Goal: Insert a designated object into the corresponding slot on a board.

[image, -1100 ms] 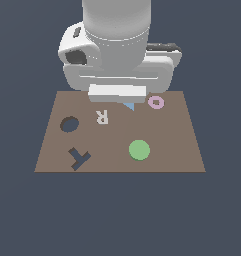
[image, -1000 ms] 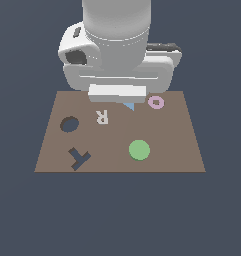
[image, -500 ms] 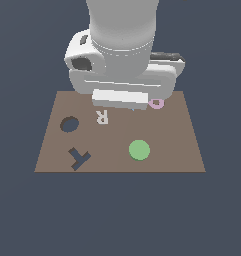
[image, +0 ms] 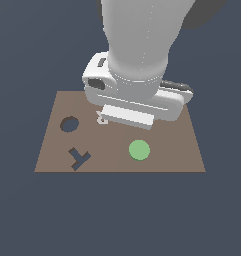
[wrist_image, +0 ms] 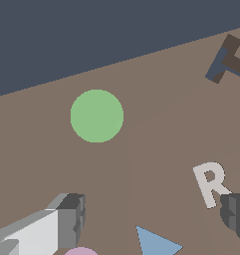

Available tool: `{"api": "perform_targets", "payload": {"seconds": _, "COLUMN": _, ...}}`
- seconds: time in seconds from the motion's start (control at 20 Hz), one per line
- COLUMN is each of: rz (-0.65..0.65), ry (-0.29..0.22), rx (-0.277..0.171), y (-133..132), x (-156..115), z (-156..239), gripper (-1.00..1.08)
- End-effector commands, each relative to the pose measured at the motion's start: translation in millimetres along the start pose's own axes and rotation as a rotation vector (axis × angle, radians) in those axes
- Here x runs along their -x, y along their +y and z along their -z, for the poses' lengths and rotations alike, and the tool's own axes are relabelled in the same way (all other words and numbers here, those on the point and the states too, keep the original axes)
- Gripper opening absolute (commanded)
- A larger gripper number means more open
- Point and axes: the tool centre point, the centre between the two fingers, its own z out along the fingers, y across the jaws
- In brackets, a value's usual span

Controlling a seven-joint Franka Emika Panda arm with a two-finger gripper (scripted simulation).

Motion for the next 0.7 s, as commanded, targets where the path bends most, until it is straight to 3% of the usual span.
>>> {"api": "perform_targets", "payload": {"seconds": 0.0, "rz": -0.060, "ry": 0.003, "rx": 0.001, "y": -8.8, "x": -6.8, "z": -10.5, "gripper": 1.00}}
{"api": "perform_targets", "payload": {"seconds": 0.65, "rz": -0.328, "ry": 0.018, "rx": 0.004, "y": -40.6, "x": -46.4, "z": -55.6, "gripper": 1.00}}
